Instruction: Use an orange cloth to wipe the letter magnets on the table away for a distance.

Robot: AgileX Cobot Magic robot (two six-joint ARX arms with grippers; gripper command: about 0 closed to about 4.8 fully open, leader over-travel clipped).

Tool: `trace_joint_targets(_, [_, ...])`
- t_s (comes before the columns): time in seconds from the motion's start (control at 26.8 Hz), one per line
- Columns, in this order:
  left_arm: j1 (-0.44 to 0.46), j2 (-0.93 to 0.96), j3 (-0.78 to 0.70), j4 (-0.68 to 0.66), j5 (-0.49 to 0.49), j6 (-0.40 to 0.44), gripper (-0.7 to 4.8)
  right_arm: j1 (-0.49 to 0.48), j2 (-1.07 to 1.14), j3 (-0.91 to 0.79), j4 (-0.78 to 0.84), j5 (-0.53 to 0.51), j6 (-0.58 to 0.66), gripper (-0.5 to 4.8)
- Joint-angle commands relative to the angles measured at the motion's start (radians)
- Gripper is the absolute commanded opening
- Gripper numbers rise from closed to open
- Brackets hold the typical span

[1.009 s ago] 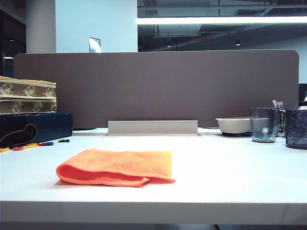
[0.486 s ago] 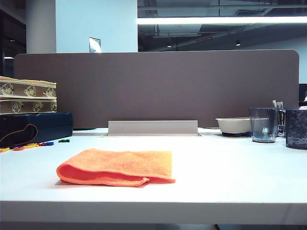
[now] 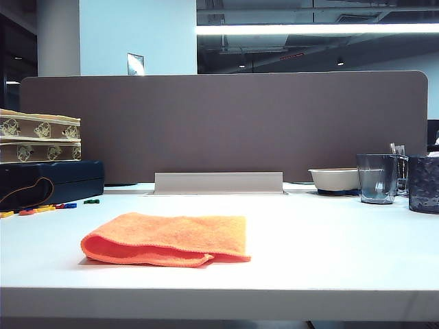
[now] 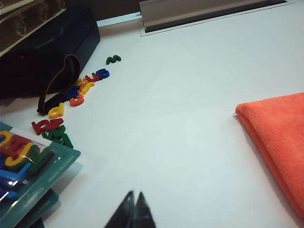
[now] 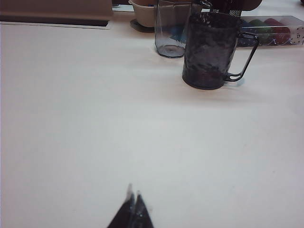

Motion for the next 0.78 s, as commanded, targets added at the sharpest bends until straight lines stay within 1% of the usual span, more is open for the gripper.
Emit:
trace_joint_targets(0.04, [0.0,-0.001,0.004,0.013,-0.002,0.0,-0.06,0.0,-0.002,-0.007,0.009,-0.002,0.003,-0.01])
trace_joint_targets(0.22, [0.0,-0.003,0.004,0.012,0.0,0.0,-0.06,0.0,-0.002,-0.007,0.009,-0.002,0.003,-0.01])
trace_joint_targets(0.41, [0.0,-0.076,0.004,-0.007,-0.003,0.0,-0.06,0.0,-0.002,-0.007,0.009,-0.002,0.003,-0.01])
trace_joint_targets(0.49, [0.0,-0.15,0.004,-0.038,0.0,0.0,-0.06,0.0,-0.002,-0.007,0.009,-0.002,0.003,-0.01])
trace_joint_targets(0.6, [0.0,-0.227,0.004,-0.046,0.004,0.0,-0.06,0.0,-0.002,-0.007,0.009,-0.002,0.003,-0.01])
trace_joint_targets(0.78, [0.0,-0.268,0.004,-0.036,0.005,-0.003,-0.06,0.0,-0.002,-0.007,0.009,-0.002,0.003,-0.01])
